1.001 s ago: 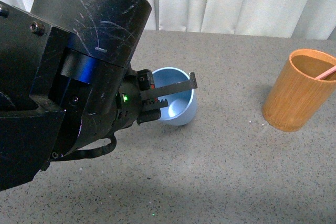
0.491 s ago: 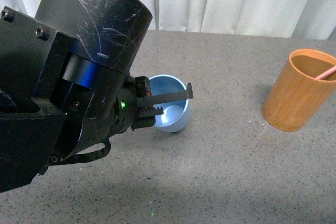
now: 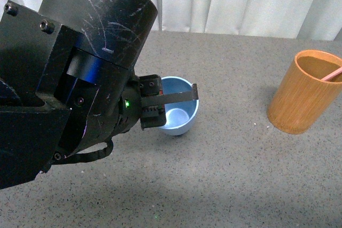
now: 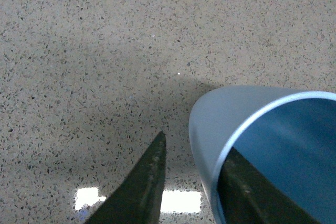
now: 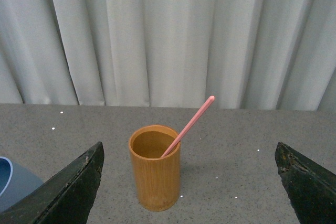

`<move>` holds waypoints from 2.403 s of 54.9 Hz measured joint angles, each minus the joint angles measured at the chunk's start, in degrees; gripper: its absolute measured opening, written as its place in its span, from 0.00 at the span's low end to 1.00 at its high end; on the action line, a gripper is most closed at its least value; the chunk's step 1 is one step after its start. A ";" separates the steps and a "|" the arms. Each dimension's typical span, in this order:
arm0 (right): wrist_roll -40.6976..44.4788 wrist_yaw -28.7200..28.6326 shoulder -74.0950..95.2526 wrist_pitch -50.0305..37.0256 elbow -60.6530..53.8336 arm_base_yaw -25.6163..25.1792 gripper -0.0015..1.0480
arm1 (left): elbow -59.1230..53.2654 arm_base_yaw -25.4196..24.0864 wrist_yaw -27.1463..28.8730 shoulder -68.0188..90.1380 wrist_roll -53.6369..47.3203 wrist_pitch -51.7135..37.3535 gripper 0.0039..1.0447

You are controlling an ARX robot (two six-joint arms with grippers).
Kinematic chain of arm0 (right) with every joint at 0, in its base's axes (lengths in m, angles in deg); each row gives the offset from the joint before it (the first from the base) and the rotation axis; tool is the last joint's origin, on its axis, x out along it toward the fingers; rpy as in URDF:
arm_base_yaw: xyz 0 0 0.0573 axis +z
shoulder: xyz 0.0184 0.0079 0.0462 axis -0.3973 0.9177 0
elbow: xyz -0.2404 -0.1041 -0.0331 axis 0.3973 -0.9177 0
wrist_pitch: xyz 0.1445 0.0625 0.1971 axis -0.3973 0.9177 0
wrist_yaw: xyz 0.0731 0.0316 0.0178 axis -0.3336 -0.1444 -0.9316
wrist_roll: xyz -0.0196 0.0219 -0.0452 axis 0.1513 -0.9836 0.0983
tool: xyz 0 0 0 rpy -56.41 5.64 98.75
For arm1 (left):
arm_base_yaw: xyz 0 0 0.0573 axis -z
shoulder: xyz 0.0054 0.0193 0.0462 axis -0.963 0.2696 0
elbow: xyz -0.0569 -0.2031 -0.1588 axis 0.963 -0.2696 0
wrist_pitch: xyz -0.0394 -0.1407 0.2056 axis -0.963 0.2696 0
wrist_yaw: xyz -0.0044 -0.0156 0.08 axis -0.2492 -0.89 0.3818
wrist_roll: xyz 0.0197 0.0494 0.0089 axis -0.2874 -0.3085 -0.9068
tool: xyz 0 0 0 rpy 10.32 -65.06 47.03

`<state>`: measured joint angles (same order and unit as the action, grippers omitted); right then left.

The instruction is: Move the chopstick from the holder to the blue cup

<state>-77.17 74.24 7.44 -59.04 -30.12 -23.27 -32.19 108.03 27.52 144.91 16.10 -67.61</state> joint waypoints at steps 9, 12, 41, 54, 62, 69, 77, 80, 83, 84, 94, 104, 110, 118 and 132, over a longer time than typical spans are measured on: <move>0.00 0.00 0.00 0.00 0.00 0.00 0.91 | 1.66 0.00 -0.31 -0.90 0.02 -0.07 0.58; 0.00 0.00 0.00 0.00 0.00 0.00 0.91 | 2.64 0.00 -0.46 -1.27 0.04 -0.02 0.70; 0.00 0.02 0.00 0.00 0.00 0.00 0.91 | -14.16 -5.79 8.61 -2.51 -16.92 -42.36 0.69; 0.00 -0.02 0.00 0.00 -0.04 0.00 0.91 | -32.76 -24.28 -9.03 -26.77 -28.48 -44.81 0.31; 0.00 -0.02 0.00 0.00 -0.04 0.00 0.91 | -40.72 -33.40 -15.34 -53.59 -29.57 -23.45 0.03; 0.00 0.00 0.00 0.00 -0.04 0.00 0.91 | -41.40 -33.51 -16.39 -90.82 -30.18 11.58 0.03; 0.00 0.11 0.00 0.00 -0.07 0.00 0.91 | -41.40 -33.53 -16.39 -106.62 -30.40 23.06 0.03; 0.00 -0.02 0.00 0.00 -0.07 0.00 0.91 | -41.40 -33.53 -16.35 -107.49 -30.42 23.32 0.03; 0.02 0.00 0.00 0.00 -0.07 0.00 0.91 | -41.40 -33.53 -16.35 -107.56 -30.42 23.43 0.03; 0.00 0.00 0.00 0.00 -0.07 0.00 0.91 | -41.40 -33.53 -16.35 -107.56 -30.42 23.47 0.03; 0.00 0.02 0.00 0.00 -0.07 0.00 0.91 | -41.40 -33.53 -16.37 -107.67 -30.45 23.50 0.03; 0.02 0.00 0.00 0.00 -0.07 0.00 0.91 | -41.40 -33.53 -16.35 -107.67 -30.45 23.50 0.03; 0.00 0.00 -0.02 0.00 -0.07 0.00 0.91 | -41.40 -33.53 -16.35 -107.67 -30.45 23.50 0.03; 0.00 0.02 0.00 0.00 -0.07 0.00 0.91 | -41.40 -33.53 -16.37 -107.67 -30.45 23.50 0.20; -8.46 -3.91 11.26 -5.46 2.27 -5.27 0.91 | -41.40 -33.53 -16.39 -107.69 -30.45 23.50 0.63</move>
<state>-85.63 70.32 18.69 -64.50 -27.85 -28.53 -73.58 74.50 11.13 37.22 -14.34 -44.11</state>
